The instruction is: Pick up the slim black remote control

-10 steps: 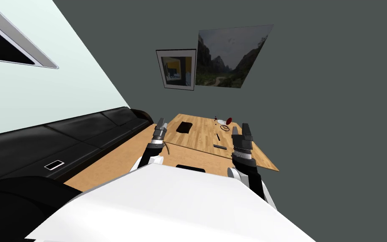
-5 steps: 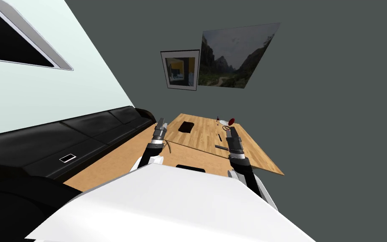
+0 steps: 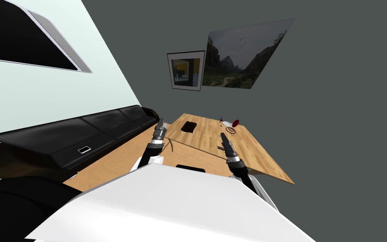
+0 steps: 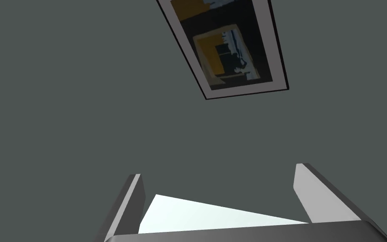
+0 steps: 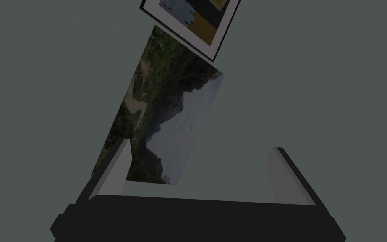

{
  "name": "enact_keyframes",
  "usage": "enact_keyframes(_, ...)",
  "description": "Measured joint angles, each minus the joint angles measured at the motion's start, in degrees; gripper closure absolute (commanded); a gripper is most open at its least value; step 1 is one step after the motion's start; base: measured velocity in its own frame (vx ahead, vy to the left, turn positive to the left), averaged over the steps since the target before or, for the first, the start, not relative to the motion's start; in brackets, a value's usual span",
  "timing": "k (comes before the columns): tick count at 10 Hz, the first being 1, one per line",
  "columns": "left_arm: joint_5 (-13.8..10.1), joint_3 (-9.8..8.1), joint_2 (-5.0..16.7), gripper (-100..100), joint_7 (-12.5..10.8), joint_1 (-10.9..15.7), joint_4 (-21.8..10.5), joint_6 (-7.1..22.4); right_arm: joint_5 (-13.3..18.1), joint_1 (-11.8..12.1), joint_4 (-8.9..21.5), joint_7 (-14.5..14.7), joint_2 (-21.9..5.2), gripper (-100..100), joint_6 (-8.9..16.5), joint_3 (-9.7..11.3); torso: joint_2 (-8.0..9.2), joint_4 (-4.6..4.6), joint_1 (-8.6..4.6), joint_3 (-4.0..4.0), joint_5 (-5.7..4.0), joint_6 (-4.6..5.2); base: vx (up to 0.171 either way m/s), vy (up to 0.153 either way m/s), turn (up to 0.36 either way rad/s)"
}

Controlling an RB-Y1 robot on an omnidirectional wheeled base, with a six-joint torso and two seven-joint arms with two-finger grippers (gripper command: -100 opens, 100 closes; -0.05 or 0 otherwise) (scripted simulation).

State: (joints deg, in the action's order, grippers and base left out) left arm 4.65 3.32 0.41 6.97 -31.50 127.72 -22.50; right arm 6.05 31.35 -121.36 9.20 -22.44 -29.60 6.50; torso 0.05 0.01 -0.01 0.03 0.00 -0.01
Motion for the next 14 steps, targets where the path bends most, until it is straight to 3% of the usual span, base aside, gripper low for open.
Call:
enact_keyframes(6, 0.0, 0.00, 0.0, 0, 0.0, 0.0, 0.0, 0.0, 5.2, -0.6, 8.8, -0.1, -9.3, -100, -0.8, 2.6, 0.01, 0.01, -0.01, 0.01, 0.00, 0.00, -0.020, 0.005, 0.174)
enact_keyframes(7, 0.0, 0.00, 0.0, 0, 0.0, 0.0, 0.0, 0.0, 6.6, 0.0, 11.1, -0.3, -11.4, -100, -1.8, 3.0, 0.06, 0.01, -0.01, 0.04, 0.00, 0.00, -0.031, -0.001, 0.141)
enact_keyframes(9, 0.0, 0.00, 0.0, 0, 0.0, 0.0, 0.0, 0.0, 9.3, 0.8, 13.1, -0.3, -14.8, -100, -1.5, 4.4, 0.07, 0.02, 0.00, 0.04, 0.01, 0.00, -0.029, 0.006, 0.173)
enact_keyframes(11, 0.0, -0.01, 0.0, 0, 0.0, 0.0, 0.0, 0.0, 10.6, 0.9, 15.7, 0.1, -15.6, -100, -2.0, 5.3, 0.00, 0.01, -0.02, 0.00, 0.00, 0.05, -0.013, 0.004, 0.106)
enact_keyframes(14, 0.0, 0.00, 0.0, 0, 0.0, 0.0, 0.0, 0.0, 14.0, -0.3, 22.5, -0.4, -19.3, -100, -3.4, 7.0, 0.03, 0.01, -0.04, 0.02, 0.00, 0.00, -0.028, 0.000, 0.265)
